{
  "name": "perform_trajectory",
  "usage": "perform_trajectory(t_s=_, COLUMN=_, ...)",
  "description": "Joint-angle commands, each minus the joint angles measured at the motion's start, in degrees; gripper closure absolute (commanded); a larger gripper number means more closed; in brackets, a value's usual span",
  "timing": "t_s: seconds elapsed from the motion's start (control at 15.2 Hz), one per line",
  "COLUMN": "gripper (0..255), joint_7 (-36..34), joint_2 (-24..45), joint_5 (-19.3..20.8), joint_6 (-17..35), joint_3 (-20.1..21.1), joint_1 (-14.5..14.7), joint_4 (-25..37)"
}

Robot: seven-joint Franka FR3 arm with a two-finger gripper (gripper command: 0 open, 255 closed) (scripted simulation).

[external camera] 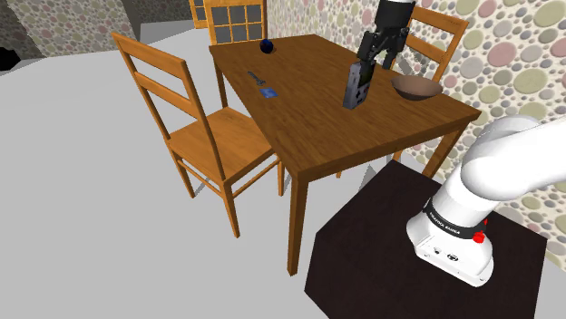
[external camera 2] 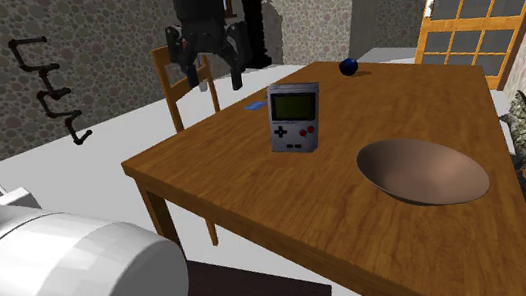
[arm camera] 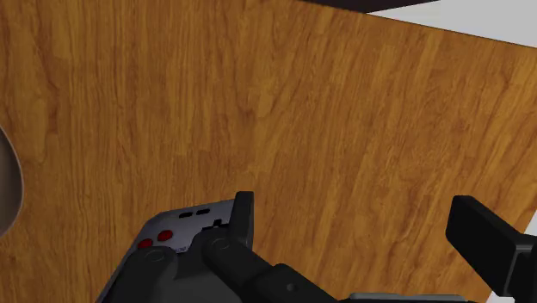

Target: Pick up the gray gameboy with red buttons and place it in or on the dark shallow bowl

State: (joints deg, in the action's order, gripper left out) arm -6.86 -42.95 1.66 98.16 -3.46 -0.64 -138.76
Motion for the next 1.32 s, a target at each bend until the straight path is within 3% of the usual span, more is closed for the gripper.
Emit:
perform_trajectory(t_s=0.0, gripper=0, joint_7=0.0, joint_2=0.0, joint_5=0.0, joint_6=0.0, joint_3=0.0, joint_1=0.0, joint_4=0.0)
perform_trajectory(t_s=0.66, gripper=0, joint_7=-38.36, joint_2=21.62, joint_5=-0.06, joint_6=5.83, joint_3=4.2, joint_1=-13.5, joint_4=12.95)
perform_trajectory(t_s=1.25, gripper=0, joint_7=-38.41, joint_2=22.22, joint_5=0.05, joint_6=11.75, joint_3=4.06, joint_1=-13.52, joint_4=7.63)
